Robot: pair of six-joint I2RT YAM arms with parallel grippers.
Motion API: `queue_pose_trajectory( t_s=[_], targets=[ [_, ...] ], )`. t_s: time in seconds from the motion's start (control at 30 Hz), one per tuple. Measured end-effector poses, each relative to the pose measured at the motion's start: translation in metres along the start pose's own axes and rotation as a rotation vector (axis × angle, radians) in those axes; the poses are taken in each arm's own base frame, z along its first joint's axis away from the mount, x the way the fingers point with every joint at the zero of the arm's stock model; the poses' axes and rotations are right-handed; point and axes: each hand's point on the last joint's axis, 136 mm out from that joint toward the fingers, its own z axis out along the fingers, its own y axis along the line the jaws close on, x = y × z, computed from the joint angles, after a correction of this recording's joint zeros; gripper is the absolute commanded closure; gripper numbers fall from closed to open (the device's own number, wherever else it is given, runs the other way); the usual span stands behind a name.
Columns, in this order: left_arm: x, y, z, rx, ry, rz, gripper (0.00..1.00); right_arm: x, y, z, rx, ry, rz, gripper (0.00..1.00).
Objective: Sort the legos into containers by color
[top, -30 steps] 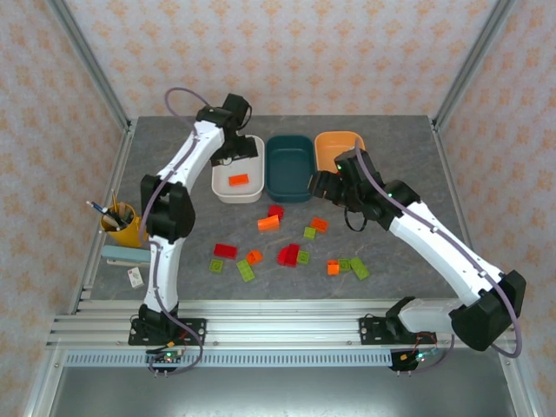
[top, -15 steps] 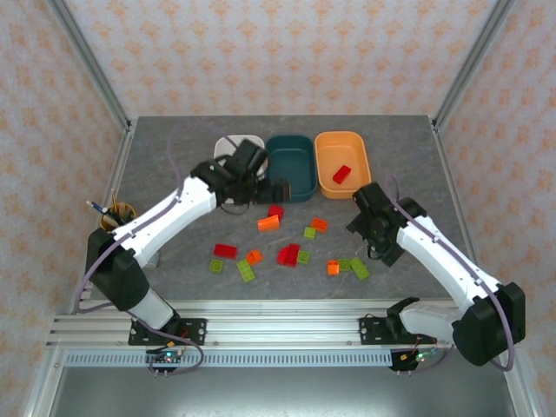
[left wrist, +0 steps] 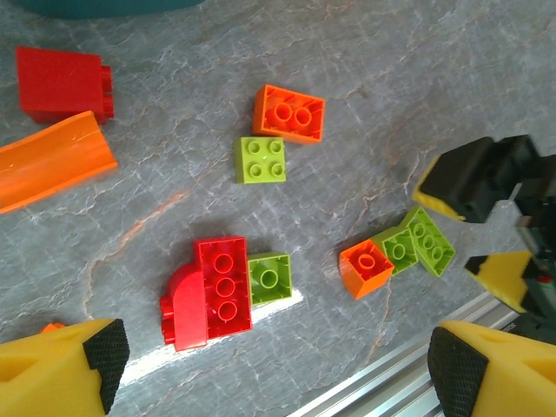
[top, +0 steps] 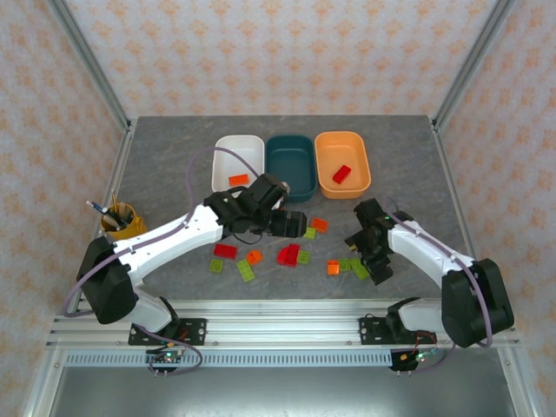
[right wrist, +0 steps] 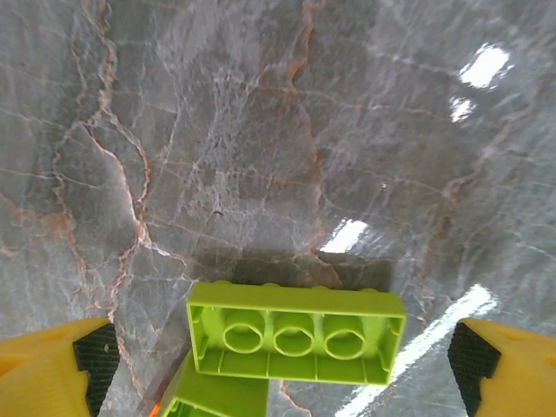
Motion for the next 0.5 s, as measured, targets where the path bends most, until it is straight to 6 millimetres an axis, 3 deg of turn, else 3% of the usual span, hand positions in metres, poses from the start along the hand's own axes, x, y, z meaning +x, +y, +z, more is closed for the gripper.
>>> queue_pose_trajectory(
  t_s=[0.5],
  targets=[
    [-0.004, -0.004, -0.002, 0.010, -0.012, -0.004, 0.08, 0.010, -0.005, 0.018, 0.002, 0.058, -0.009, 0.12]
  ],
)
